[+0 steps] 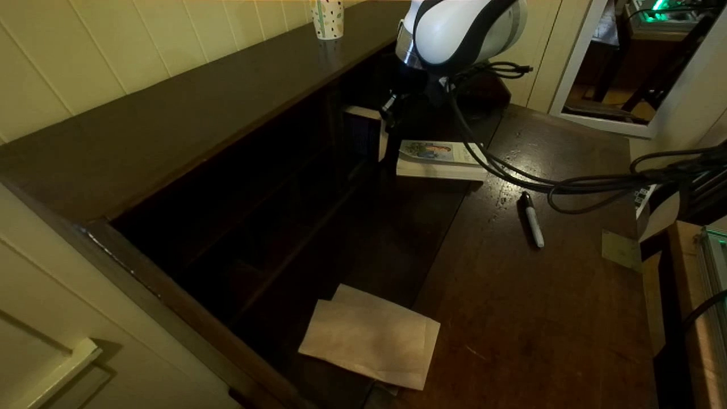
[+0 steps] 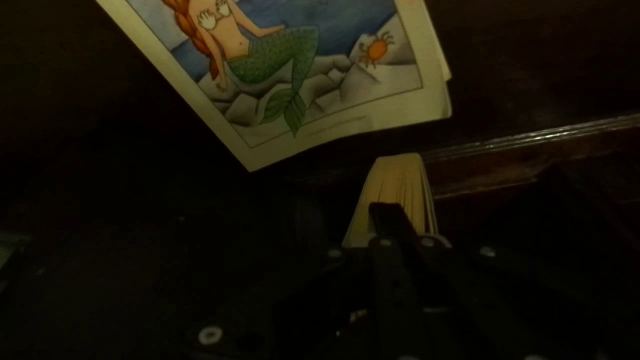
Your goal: Put the blue book on the shelf.
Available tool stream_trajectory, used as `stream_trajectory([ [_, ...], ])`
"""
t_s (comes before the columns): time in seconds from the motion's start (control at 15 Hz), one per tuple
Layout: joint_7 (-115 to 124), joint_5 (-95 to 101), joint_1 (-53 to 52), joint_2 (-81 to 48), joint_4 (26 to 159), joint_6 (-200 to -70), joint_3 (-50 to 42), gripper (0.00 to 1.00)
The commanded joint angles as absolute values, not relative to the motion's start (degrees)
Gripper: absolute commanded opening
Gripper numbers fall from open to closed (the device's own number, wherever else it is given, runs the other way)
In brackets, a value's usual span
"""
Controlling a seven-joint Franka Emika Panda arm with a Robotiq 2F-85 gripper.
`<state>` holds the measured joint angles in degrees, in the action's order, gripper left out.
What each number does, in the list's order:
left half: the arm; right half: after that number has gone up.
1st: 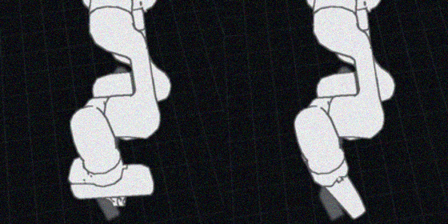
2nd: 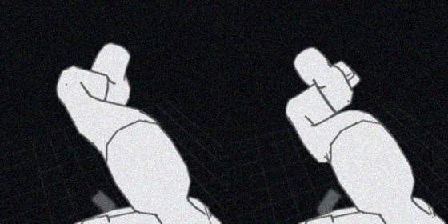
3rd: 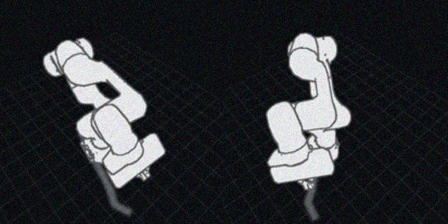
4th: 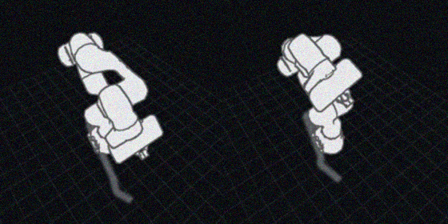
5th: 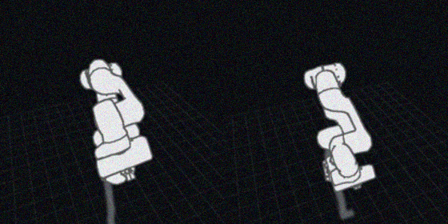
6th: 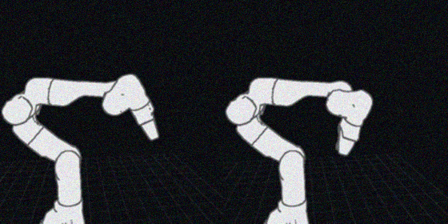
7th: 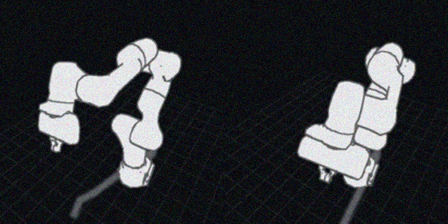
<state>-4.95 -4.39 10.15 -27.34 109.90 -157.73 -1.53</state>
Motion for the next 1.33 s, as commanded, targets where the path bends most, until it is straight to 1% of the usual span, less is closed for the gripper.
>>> stream_trajectory([
  [0.0, -6.4, -6.2, 11.2, -29.3, 107.3, -158.5, -0.2, 0.00],
  [1.27, -5.2, -5.1, 10.4, -34.0, 101.5, -158.6, -0.5, 0.00],
])
